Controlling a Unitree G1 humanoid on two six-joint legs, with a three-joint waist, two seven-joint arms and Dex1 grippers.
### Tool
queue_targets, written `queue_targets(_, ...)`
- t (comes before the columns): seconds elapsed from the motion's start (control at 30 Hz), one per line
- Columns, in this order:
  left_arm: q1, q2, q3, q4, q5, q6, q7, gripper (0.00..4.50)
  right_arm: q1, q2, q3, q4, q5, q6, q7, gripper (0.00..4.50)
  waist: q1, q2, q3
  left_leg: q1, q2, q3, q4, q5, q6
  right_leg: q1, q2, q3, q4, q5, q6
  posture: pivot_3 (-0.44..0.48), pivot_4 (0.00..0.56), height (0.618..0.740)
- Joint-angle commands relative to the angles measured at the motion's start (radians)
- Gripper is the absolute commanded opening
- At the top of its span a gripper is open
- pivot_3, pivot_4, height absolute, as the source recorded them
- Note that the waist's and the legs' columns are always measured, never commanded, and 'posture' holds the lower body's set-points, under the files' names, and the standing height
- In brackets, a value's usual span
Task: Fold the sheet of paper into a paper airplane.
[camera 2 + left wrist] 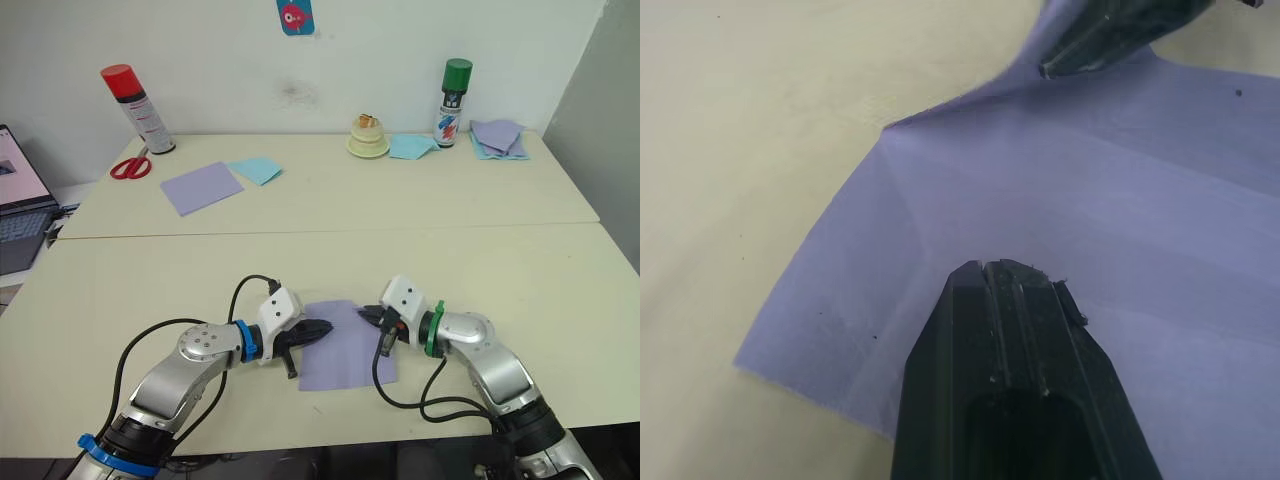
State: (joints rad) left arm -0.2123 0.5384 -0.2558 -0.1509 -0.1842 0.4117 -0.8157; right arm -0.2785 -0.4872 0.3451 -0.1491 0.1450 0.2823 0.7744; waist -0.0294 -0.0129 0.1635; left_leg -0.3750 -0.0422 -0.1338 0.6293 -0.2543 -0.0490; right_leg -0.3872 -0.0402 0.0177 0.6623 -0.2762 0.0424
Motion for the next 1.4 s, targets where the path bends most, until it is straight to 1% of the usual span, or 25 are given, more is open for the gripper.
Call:
queue_targets(0.03, 0.000, 0.012, -0.003, 0.013, 0.019, 0.011, -0.004, 0.00, -0.002, -0.006, 0.036, 0.030, -0.074, -0.100, 0.015, 0.03, 0.000, 0.000, 0.000, 0.000, 0.000, 0.000, 0.000, 0.000, 0.000, 0.000, 0.000, 0.000, 0.000, 0.000, 0.000, 0.000, 0.150, 0.740)
queue_targets(0.23, -0.021, 0.008, -0.001, 0.001, 0.013, 0.024, -0.010, 0.00, -0.046, 0.002, 0.080, 0.124, -0.186, -0.148, -0.001, 0.03, 0.000, 0.000, 0.000, 0.000, 0.000, 0.000, 0.000, 0.000, 0.000, 0.000, 0.000, 0.000, 0.000, 0.000, 0.000, 0.000, 0.150, 0.740)
queue_targets(0.43, -0.131, -0.053, 0.033, -0.037, -0.064, 0.096, -0.013, 0.00, -0.057, 0.009, 0.079, 0.144, -0.214, -0.148, 0.009, 0.03, 0.002, -0.001, 0.000, 0.000, 0.000, 0.000, 0.001, 0.000, 0.000, 0.001, 0.000, 0.000, 0.000, 0.000, 0.000, 0.000, 0.150, 0.740)
queue_targets(0.5, -0.163, -0.067, 0.035, -0.028, -0.069, 0.105, -0.009, 0.00, -0.058, 0.008, 0.079, 0.146, -0.218, -0.147, 0.013, 0.03, 0.001, -0.001, 0.001, 0.000, 0.000, 0.000, 0.001, 0.000, 0.000, 0.001, 0.000, 0.000, 0.000, 0.000, 0.000, 0.000, 0.150, 0.740)
queue_targets(0.6, -0.215, -0.092, -0.002, 0.047, -0.028, 0.072, 0.005, 0.00, -0.058, 0.009, 0.077, 0.150, -0.227, -0.151, 0.018, 0.03, 0.001, -0.001, 0.000, 0.001, 0.000, 0.000, 0.000, 0.000, 0.000, 0.001, 0.000, 0.000, 0.001, 0.000, 0.000, 0.000, 0.150, 0.740)
queue_targets(0.67, -0.241, -0.109, -0.047, 0.114, 0.016, 0.045, 0.004, 0.00, -0.056, 0.011, 0.075, 0.147, -0.229, -0.148, 0.019, 0.03, 0.001, -0.001, 0.000, 0.001, 0.000, 0.000, 0.001, 0.000, -0.001, 0.001, 0.000, 0.000, 0.001, 0.000, -0.001, 0.000, 0.150, 0.740)
queue_targets(0.8, -0.260, -0.119, -0.115, 0.205, 0.090, 0.007, -0.005, 0.00, -0.050, 0.011, 0.072, 0.132, -0.227, -0.139, 0.020, 0.03, 0.001, -0.001, 0.000, 0.001, 0.000, 0.000, 0.001, 0.000, -0.001, 0.001, 0.000, 0.000, 0.001, 0.001, -0.001, 0.000, 0.150, 0.740)
queue_targets(0.97, -0.265, -0.143, -0.147, 0.264, 0.138, -0.002, 0.004, 0.00, -0.033, 0.015, 0.068, 0.120, -0.206, -0.128, 0.037, 0.03, 0.001, -0.001, 0.000, 0.001, 0.000, 0.000, 0.001, 0.001, -0.001, 0.002, 0.000, 0.000, 0.001, 0.000, 0.000, 0.000, 0.150, 0.740)
queue_targets(1.03, -0.262, -0.141, -0.157, 0.271, 0.154, -0.009, -0.005, 0.00, -0.033, 0.012, 0.067, 0.113, -0.202, -0.131, 0.047, 0.43, 0.001, -0.002, 0.000, 0.002, -0.001, 0.000, 0.001, 0.001, -0.001, 0.003, 0.000, 0.000, 0.001, 0.000, 0.000, 0.000, 0.150, 0.740)
queue_targets(1.07, -0.259, -0.140, -0.158, 0.272, 0.158, -0.010, -0.007, 0.00, -0.029, 0.004, 0.071, 0.098, -0.186, -0.114, 0.078, 0.67, 0.001, -0.002, -0.001, 0.003, -0.001, 0.000, 0.001, 0.001, -0.001, 0.003, 0.000, 0.000, 0.000, 0.000, 0.000, 0.000, 0.150, 0.740)
queue_targets(1.2, -0.254, -0.138, -0.155, 0.279, 0.167, -0.019, -0.014, 0.00, -0.018, -0.038, 0.079, 0.040, -0.113, -0.027, 0.198, 1.97, 0.001, -0.002, -0.001, 0.003, 0.000, -0.001, 0.001, 0.001, -0.001, 0.003, 0.000, 0.000, 0.000, 0.000, 0.000, 0.000, 0.150, 0.740)
queue_targets(1.27, -0.255, -0.142, -0.144, 0.284, 0.160, -0.020, -0.016, 0.00, -0.018, -0.068, 0.077, 0.010, -0.064, 0.005, 0.269, 1.97, 0.001, -0.002, -0.001, 0.003, 0.000, -0.001, 0.001, 0.001, -0.001, 0.004, 0.000, 0.000, 0.000, 0.000, 0.000, 0.000, 0.150, 0.740)
queue_targets(1.37, -0.260, -0.143, -0.138, 0.289, 0.158, -0.020, -0.020, 0.00, -0.021, -0.097, 0.064, -0.008, -0.009, 0.043, 0.332, 1.97, 0.001, -0.002, -0.001, 0.004, 0.000, -0.001, 0.001, 0.000, -0.001, 0.005, 0.000, 0.000, 0.000, 0.000, 0.000, 0.000, 0.150, 0.740)
queue_targets(1.4, -0.261, -0.143, -0.138, 0.290, 0.160, -0.021, -0.022, 0.00, -0.022, -0.095, 0.048, -0.010, 0.021, 0.063, 0.341, 1.78, 0.001, -0.002, -0.001, 0.005, 0.000, -0.001, 0.001, 0.000, -0.001, 0.006, 0.000, 0.000, 0.000, 0.000, 0.000, 0.000, 0.150, 0.740)
